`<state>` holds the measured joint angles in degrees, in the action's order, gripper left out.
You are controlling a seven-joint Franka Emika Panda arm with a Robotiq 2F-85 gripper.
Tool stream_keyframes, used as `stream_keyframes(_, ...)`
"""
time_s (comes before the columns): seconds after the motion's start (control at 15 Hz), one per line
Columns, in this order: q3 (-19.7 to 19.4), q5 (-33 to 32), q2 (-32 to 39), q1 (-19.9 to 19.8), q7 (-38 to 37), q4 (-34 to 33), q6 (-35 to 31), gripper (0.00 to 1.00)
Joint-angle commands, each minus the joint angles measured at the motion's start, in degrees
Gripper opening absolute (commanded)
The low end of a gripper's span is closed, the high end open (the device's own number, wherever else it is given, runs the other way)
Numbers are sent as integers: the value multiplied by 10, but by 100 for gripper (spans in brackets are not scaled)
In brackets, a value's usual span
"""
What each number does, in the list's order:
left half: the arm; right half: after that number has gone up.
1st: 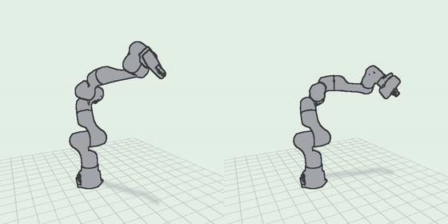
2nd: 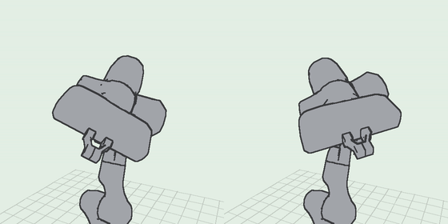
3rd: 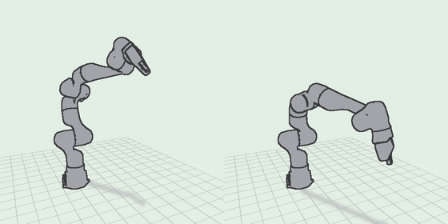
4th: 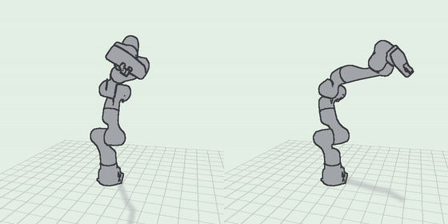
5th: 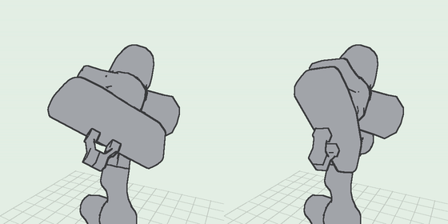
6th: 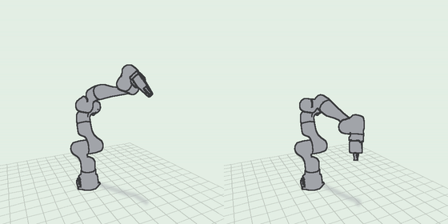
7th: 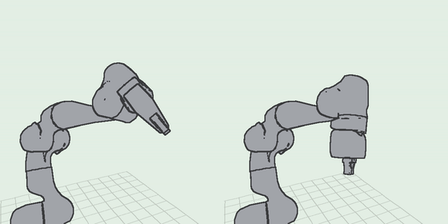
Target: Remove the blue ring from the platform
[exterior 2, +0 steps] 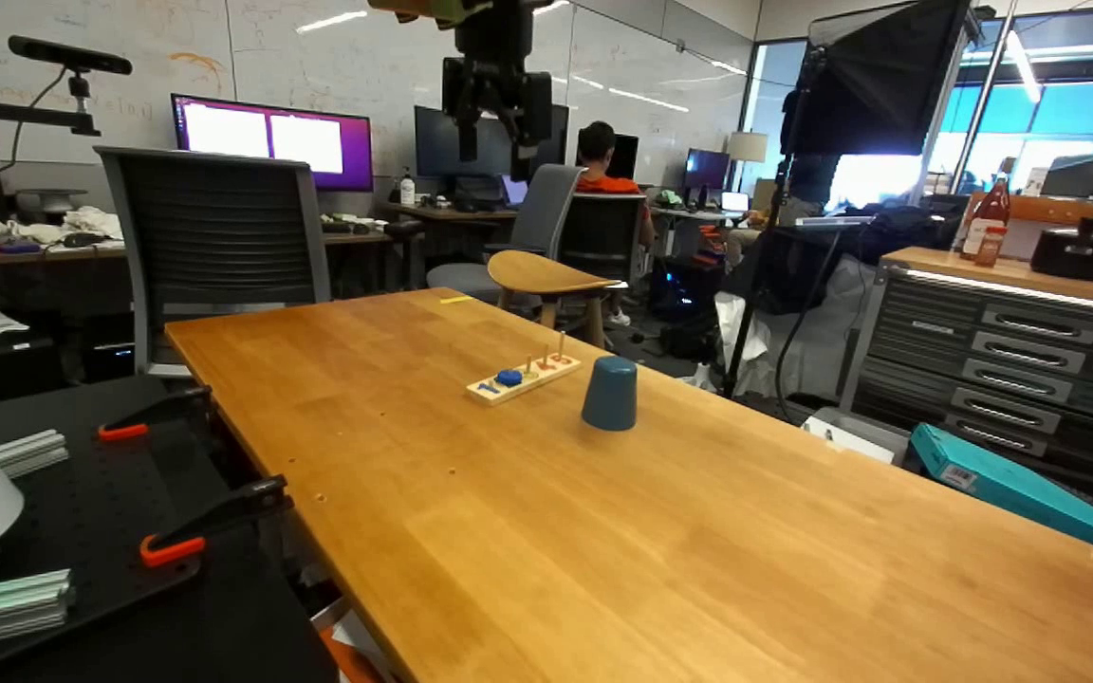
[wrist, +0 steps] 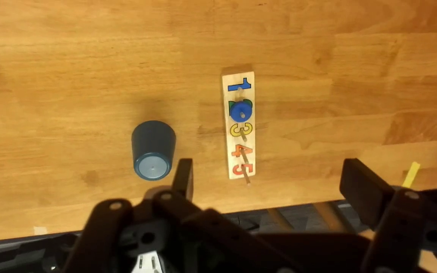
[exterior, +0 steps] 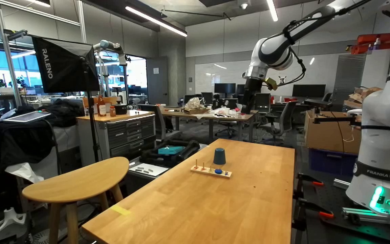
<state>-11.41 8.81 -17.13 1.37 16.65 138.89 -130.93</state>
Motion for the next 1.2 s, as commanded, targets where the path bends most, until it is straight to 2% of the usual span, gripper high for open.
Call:
stream_keyframes(0.0, 71, -43, 91, 3, -70, -9, -66, 100)
stream_keyframes(0.2, 111, -93, 185, 1, -146, -35, -126, 100)
stream_keyframes(0.53, 109, -168, 331, 12, -231, -121, -165, 100)
stream_keyframes(1.13, 103, -142, 458, 8, -230, -217, -163, 100)
